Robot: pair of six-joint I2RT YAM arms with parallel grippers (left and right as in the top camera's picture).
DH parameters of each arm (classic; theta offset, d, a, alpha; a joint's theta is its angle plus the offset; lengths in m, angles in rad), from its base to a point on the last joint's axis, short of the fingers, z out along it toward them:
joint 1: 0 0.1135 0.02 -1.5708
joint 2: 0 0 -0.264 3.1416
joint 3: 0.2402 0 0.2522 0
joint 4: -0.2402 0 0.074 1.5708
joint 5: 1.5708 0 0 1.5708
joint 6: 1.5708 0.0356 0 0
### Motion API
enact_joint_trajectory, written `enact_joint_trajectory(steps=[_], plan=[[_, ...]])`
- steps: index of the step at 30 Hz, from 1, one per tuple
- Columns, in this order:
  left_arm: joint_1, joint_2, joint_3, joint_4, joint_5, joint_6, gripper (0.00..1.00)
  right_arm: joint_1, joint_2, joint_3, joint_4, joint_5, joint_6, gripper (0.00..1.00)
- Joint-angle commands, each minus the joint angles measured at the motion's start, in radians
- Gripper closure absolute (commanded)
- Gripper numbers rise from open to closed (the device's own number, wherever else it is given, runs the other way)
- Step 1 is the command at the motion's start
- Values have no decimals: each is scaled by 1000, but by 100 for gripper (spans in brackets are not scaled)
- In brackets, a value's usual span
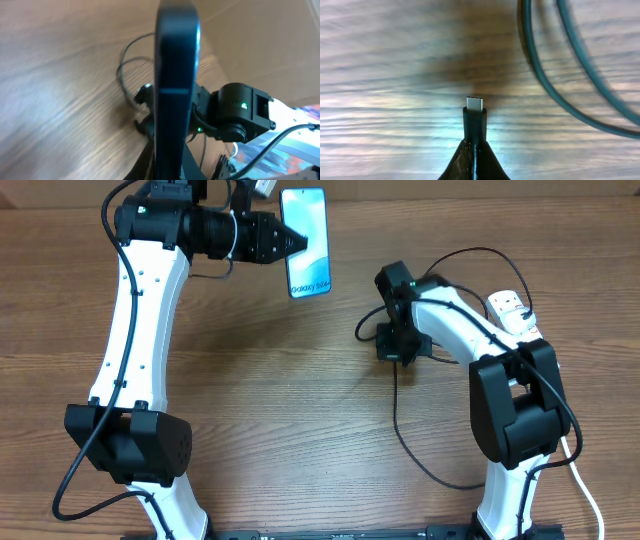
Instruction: Plug charger to phone and switch on socket
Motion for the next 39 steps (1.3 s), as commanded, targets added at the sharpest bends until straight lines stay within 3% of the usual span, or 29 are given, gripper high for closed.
enact_joint_trajectory(steps=[1,7,18,26,33,39], plan=[[-6,-6,11,68,164,-8,96,-2,-48,114,-39,-4,-5,96],[-3,-6,11,210,179,-144,96,-2,-169,201,-101,-5,-8,96],[2,-7,11,500,230,-362,96,14,-418,203,-178,-40,-20,96],[-7,-6,11,517,291,-354,96,133,-562,203,-180,-38,-85,96],[-34,-6,11,502,326,-307,96,259,-587,204,-177,34,-86,96],[-59,-6,11,399,326,-175,96,297,-587,229,-174,90,-83,96]])
